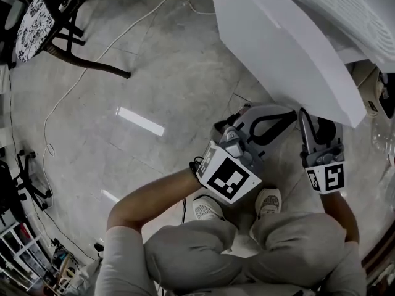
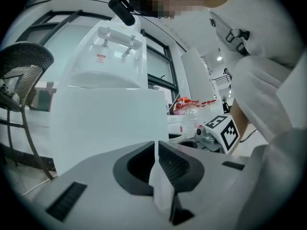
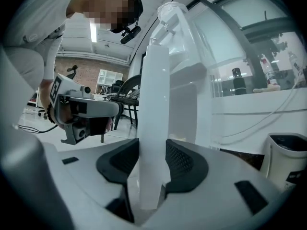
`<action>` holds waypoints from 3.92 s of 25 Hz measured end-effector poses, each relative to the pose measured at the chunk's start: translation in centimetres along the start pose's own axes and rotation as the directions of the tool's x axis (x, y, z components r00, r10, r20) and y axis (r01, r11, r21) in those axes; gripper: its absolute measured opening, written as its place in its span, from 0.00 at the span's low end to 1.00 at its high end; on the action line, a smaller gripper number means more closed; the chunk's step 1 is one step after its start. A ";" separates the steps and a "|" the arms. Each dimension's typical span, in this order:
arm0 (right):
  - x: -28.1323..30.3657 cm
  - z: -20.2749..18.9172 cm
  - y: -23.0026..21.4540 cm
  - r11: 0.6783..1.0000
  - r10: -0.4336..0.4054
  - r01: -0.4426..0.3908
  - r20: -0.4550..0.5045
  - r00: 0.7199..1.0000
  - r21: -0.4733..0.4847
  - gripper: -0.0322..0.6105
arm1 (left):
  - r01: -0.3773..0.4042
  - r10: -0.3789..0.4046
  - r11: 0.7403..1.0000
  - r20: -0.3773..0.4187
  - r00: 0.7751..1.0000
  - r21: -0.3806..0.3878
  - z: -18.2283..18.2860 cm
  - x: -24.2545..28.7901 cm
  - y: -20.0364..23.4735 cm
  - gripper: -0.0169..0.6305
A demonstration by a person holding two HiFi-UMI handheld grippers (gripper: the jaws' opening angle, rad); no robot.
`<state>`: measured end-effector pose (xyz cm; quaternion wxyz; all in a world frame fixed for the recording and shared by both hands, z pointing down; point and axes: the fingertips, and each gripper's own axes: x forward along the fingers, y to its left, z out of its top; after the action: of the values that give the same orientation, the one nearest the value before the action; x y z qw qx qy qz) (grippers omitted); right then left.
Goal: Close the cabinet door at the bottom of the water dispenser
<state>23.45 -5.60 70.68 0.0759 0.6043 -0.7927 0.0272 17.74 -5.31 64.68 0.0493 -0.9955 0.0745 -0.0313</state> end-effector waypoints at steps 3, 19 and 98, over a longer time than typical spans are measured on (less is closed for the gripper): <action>0.0 0.0 -1.0 1.000 -0.009 0.009 0.005 1.000 -0.001 0.33 | 0.026 -0.026 1.000 0.002 1.000 0.002 0.0 1.3 -0.4 0.07; 0.9 -0.1 -3.5 0.998 -0.065 0.065 0.011 0.998 -0.004 0.34 | -0.005 0.005 1.000 0.006 1.000 -0.007 0.4 6.0 1.3 0.07; 0.5 8.4 -3.3 0.993 -0.114 0.117 0.125 0.986 -0.014 0.09 | -0.464 0.461 0.886 -0.086 0.883 -0.018 -1.6 -12.4 13.1 0.04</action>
<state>25.81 -8.06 62.34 0.0344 0.6490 -0.7596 -0.0235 3.50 -16.43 64.24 0.0336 -0.9477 0.3122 -0.0567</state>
